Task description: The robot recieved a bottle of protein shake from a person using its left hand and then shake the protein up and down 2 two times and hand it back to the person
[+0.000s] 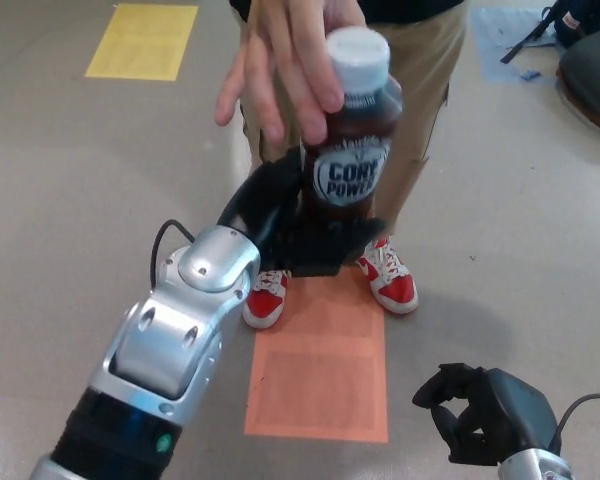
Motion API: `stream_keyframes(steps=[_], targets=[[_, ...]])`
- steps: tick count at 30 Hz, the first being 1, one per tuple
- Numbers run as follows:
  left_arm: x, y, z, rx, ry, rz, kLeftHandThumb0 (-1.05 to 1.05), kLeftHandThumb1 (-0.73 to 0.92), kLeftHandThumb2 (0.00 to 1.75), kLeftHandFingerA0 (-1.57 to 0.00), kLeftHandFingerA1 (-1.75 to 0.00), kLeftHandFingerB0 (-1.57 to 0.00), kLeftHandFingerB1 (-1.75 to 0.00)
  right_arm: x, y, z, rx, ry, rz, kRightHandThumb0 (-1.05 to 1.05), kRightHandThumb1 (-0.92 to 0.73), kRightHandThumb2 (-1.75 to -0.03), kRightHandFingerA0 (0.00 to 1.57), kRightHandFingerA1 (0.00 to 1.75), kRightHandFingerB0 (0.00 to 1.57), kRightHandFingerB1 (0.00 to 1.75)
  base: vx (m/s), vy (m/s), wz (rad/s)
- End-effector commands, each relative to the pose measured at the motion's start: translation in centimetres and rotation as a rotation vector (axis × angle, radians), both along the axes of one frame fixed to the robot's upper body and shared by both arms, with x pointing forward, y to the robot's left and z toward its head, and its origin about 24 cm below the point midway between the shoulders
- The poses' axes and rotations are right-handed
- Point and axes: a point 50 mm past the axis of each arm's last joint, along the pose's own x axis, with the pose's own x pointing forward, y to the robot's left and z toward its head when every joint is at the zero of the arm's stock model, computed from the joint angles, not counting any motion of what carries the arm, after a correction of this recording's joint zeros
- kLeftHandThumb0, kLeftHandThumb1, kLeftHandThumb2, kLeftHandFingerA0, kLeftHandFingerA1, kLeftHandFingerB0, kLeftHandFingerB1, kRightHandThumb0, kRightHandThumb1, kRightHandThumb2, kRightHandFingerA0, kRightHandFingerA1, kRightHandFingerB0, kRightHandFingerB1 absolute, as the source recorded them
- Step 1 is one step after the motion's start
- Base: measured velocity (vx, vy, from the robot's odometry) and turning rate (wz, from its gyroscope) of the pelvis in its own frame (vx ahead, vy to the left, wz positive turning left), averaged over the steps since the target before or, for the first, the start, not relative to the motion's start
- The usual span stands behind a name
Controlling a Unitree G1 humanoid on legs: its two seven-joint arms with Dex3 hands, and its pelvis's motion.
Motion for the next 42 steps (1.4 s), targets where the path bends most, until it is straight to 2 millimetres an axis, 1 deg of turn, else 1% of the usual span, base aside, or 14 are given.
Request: stream_keyframes(steps=[1,2,6,7,9,16,21,25,26,27,28,35,36,42], targets=[[0.1,0.5,0.7,0.06,-0.282,0.065,-0.19,0.85,0.67,-1.18,-0.66,-0.82,-0.74,0.2,-0.5,0.1,-0.01,0.0,-0.012,-0.41,-0.62,-0.97,0.91,0.73,0.92,0.67,0.0,0.0,0.0],[0.1,0.6,0.7,0.065,-0.29,0.059,-0.19,0.85,0.66,-1.17,-0.64,-0.78,-0.84,0.1,-0.5,0.1,-0.016,-0.002,-0.01,-0.41,-0.61,-0.97,0.92,0.75,0.92,0.67,0.0,0.0,0.0],[0.0,0.8,0.6,0.062,-0.297,0.06,-0.19,0.85,0.66,-1.14,-0.61,-0.76,-0.86,0.1,-0.5,0.1,-0.019,-0.006,-0.006,-0.42,-0.61,-0.95,0.91,0.76,0.91,0.68,0.0,0.0,0.0],[0.0,0.9,0.5,0.064,-0.298,0.059,-0.18,0.85,0.66,-1.12,-0.61,-0.76,-0.84,0.2,-0.5,0.1,-0.018,-0.007,-0.007,-0.42,-0.53,-1.06,0.89,0.89,0.87,0.78,0.0,0.0,0.0],[0.0,1.1,0.3,0.07,-0.298,0.058,-0.17,0.84,0.67,-1.09,-0.58,-0.75,-0.85,0.2,-0.4,0.1,-0.018,-0.001,-0.009,-0.42,-0.62,-0.94,0.9,0.84,0.91,0.68,0.0,0.0,0.0],[-1.1,3.4,-3.2,0.094,-0.232,0.08,-0.15,0.82,0.64,-1.0,-0.55,-0.75,-0.83,-0.3,-0.5,-0.3,0.025,0.021,-0.024,-0.41,-0.59,-0.92,0.87,0.92,0.91,0.67,0.0,0.0,0.0],[-1.7,4.7,-5.4,0.07,-0.166,0.112,-0.18,0.82,0.64,-1.03,-0.53,-0.76,-0.82,-0.4,-0.6,-0.3,0.015,0.019,-0.025,-0.42,-0.6,-0.97,0.88,0.77,0.92,0.63,0.0,0.0,0.0],[-2.5,6.1,-7.3,0.073,-0.113,0.138,-0.18,0.83,0.65,-1.0,-0.53,-0.73,-0.82,-0.3,-0.5,-0.4,0.026,0.034,-0.043,-0.43,-0.61,-0.96,0.86,0.78,0.94,0.64,0.0,0.0,0.0],[-2.8,6.8,-8.1,0.072,-0.083,0.15,-0.19,0.84,0.65,-1.0,-0.52,-0.73,-0.81,-0.3,-0.5,-0.4,0.039,0.038,-0.045,-0.39,-0.51,-1.12,0.81,0.86,0.85,0.76,0.0,0.0,0.0],[-2.9,7.0,-8.4,0.066,-0.072,0.155,-0.2,0.84,0.65,-1.0,-0.52,-0.73,-0.81,-0.4,-0.5,-0.4,0.049,0.04,-0.046,-0.39,-0.51,-1.13,0.81,0.86,0.85,0.76,0.0,0.0,0.0],[-3.0,7.2,-8.7,0.055,-0.057,0.164,-0.19,0.84,0.65,-1.0,-0.52,-0.73,-0.81,-0.4,-0.5,-0.4,0.053,0.034,-0.046,-0.37,-0.54,-1.08,0.84,0.83,0.93,0.65,0.0,0.0,0.0],[-3.5,8.4,-10.2,-0.025,0.027,0.204,-0.21,0.87,0.66,-1.02,-0.54,-0.73,-0.83,-0.4,-0.6,-0.3,0.034,0.019,-0.035,-0.4,-0.6,-0.98,0.89,0.84,0.93,0.64,0.0,0.0,0.0],[-3.5,8.5,-10.5,-0.032,0.042,0.21,-0.2,0.86,0.66,-1.02,-0.54,-0.74,-0.84,-0.4,-0.6,-0.3,0.034,0.021,-0.037,-0.39,-0.61,-0.94,0.9,0.77,0.93,0.63,0.0,0.0,0.0],[-4.2,9.1,-11.7,-0.018,0.11,0.215,-0.18,0.86,0.65,-1.02,-0.55,-0.73,-0.86,-0.3,-0.5,-0.3,0.049,0.027,-0.044,-0.39,-0.6,-0.97,0.87,0.77,0.93,0.65,0.0,0.0,0.0]])
